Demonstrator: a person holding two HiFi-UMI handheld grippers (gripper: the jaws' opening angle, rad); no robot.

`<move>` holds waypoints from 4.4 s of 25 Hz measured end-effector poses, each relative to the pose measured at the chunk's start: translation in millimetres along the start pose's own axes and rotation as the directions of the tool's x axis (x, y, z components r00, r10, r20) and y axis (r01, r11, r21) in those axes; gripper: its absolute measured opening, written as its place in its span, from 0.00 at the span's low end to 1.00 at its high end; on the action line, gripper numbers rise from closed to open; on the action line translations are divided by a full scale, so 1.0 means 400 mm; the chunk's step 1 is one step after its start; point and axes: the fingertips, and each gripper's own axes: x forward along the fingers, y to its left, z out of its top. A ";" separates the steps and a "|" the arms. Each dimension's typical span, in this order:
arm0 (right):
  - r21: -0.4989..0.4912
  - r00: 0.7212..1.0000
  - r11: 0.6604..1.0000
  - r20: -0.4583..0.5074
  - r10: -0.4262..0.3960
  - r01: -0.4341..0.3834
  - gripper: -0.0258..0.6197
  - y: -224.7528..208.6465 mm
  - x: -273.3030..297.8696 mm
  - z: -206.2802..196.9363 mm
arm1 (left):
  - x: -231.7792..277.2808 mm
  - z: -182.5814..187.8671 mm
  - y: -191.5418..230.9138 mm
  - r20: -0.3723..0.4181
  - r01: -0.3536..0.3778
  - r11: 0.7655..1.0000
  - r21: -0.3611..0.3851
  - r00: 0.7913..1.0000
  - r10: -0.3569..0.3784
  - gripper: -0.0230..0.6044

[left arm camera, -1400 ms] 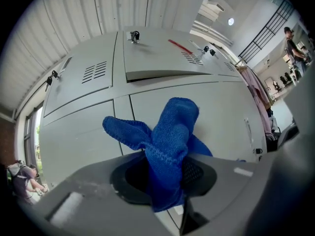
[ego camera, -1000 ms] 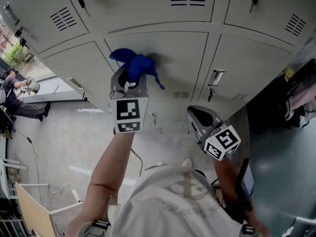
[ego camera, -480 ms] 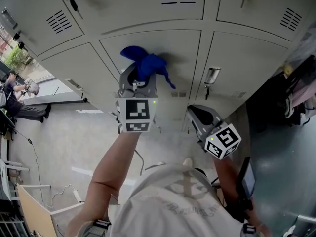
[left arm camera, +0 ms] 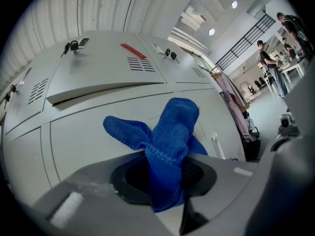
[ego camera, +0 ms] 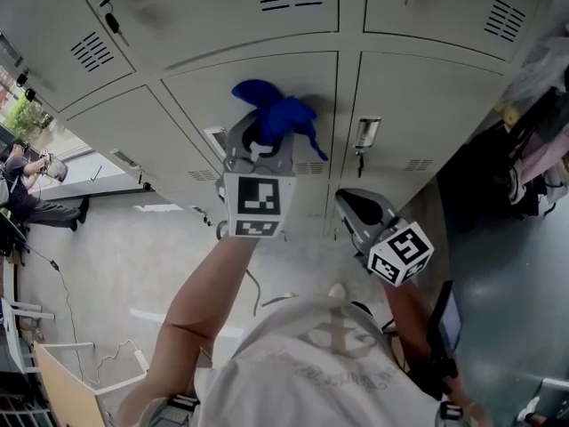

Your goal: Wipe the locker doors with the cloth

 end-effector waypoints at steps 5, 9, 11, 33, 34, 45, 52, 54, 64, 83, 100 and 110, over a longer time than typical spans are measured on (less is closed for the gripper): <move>0.003 1.000 1.000 0.003 -0.021 0.021 0.05 -0.023 -0.029 0.004 | 0.024 0.025 -0.055 0.006 0.040 0.999 0.003 0.999 -0.040 0.23; 0.002 1.000 1.000 0.003 -0.031 0.031 0.05 -0.039 -0.047 0.003 | 0.044 0.041 -0.104 0.015 0.080 0.997 0.007 0.997 -0.080 0.23; 0.004 0.999 0.999 0.003 -0.038 0.038 0.05 -0.048 -0.056 0.002 | 0.053 0.047 -0.124 0.021 0.093 0.996 0.014 0.995 -0.094 0.23; 0.028 0.999 0.999 -0.004 -0.032 0.033 0.05 -0.078 -0.080 -0.016 | 0.097 0.055 -0.302 0.020 0.278 0.959 0.047 0.960 -0.279 0.23; 0.028 1.000 0.999 -0.004 -0.029 0.029 0.05 -0.075 -0.077 -0.016 | 0.101 0.044 -0.297 0.008 0.279 0.960 0.030 0.960 -0.280 0.23; 0.028 1.000 1.000 -0.009 -0.007 0.007 0.05 -0.049 -0.043 -0.018 | 0.073 -0.016 -0.214 -0.017 0.243 0.970 -0.016 0.970 -0.244 0.23; 0.027 1.000 0.999 -0.018 0.022 -0.022 0.05 -0.016 -0.004 -0.026 | 0.035 -0.059 -0.124 -0.032 0.178 0.984 -0.030 0.983 -0.179 0.23; 0.031 0.999 0.999 -0.018 0.030 -0.029 0.05 -0.006 0.007 -0.029 | 0.024 -0.074 -0.100 -0.041 0.165 0.986 -0.037 0.985 -0.166 0.23; 0.032 0.998 0.998 -0.023 0.058 -0.057 0.05 0.037 0.059 -0.032 | -0.022 -0.126 0.003 -0.070 0.107 0.992 -0.060 0.991 -0.112 0.23; 0.021 0.997 0.998 -0.052 0.065 -0.064 0.05 0.109 0.115 -0.043 | -0.098 -0.181 0.168 -0.070 0.009 0.986 -0.169 0.997 -0.021 0.23; 0.033 0.995 0.997 -0.062 0.072 -0.070 0.05 0.110 0.117 -0.060 | -0.172 -0.348 0.280 -0.222 -0.206 0.950 -0.235 0.963 0.154 0.23; 0.038 0.997 0.998 -0.052 0.052 -0.050 0.05 0.077 0.088 -0.056 | -0.132 -0.319 0.197 -0.189 -0.186 0.958 -0.219 0.971 0.146 0.23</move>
